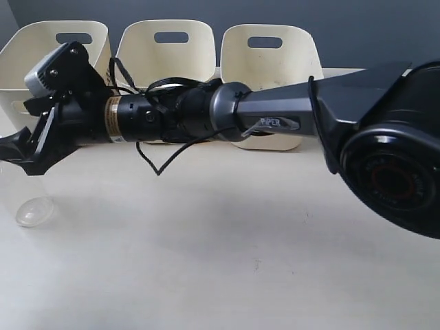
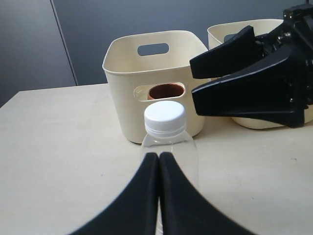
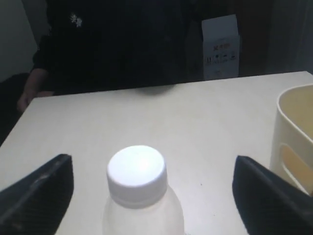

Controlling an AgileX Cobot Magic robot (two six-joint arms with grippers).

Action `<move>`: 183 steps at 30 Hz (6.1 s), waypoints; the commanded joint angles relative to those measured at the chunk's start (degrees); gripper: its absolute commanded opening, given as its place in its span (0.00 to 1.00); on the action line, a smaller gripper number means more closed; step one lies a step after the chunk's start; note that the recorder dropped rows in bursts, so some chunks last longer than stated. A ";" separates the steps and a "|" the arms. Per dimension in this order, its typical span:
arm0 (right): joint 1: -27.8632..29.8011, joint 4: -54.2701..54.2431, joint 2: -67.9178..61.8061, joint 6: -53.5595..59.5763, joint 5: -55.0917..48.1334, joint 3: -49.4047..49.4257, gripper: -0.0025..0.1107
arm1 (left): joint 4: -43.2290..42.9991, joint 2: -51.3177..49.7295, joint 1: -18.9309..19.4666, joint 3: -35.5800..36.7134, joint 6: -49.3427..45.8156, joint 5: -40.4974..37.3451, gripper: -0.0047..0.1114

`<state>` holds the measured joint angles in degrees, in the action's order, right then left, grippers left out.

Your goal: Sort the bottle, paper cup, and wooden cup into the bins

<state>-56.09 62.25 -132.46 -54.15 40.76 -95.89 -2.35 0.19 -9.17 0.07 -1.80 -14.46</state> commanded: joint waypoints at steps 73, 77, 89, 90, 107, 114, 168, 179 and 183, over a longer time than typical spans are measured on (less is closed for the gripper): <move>19.47 -8.84 37.87 17.26 -11.38 26.51 0.02 | -0.10 -0.19 -0.16 -0.07 0.16 0.79 0.04; 23.30 -10.45 37.88 17.16 -11.67 26.60 0.02 | -0.10 -0.19 -0.16 -0.07 0.16 0.79 0.04; 34.95 -24.28 34.89 24.26 -1.56 31.29 0.02 | -0.10 -0.19 -0.16 -0.07 0.16 0.79 0.04; 35.33 -26.59 33.90 25.89 -0.82 31.63 0.02 | -0.10 -0.19 -0.16 -0.07 0.16 0.79 0.04; 35.47 -37.54 17.16 36.64 1.61 28.11 0.02 | -0.10 -0.19 -0.16 -0.07 0.16 0.79 0.04; 35.47 -39.22 13.46 36.74 2.36 28.11 0.02 | -0.10 -0.19 -0.16 -0.07 0.16 0.79 0.04; 35.47 -53.81 80.07 53.18 -9.03 63.61 0.02 | -0.10 -0.19 -0.16 -0.07 0.16 0.79 0.04; 37.35 -52.05 89.61 54.52 -15.74 63.61 0.02 | -0.10 -0.19 -0.16 -0.07 0.16 0.79 0.04; 49.86 -49.25 101.33 42.72 -45.86 64.05 0.02 | -0.10 -0.19 -0.05 -0.07 0.16 0.79 0.04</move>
<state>-10.98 11.66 -36.11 -9.48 7.80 -32.56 -2.35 0.19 -9.17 0.07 -1.80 -14.46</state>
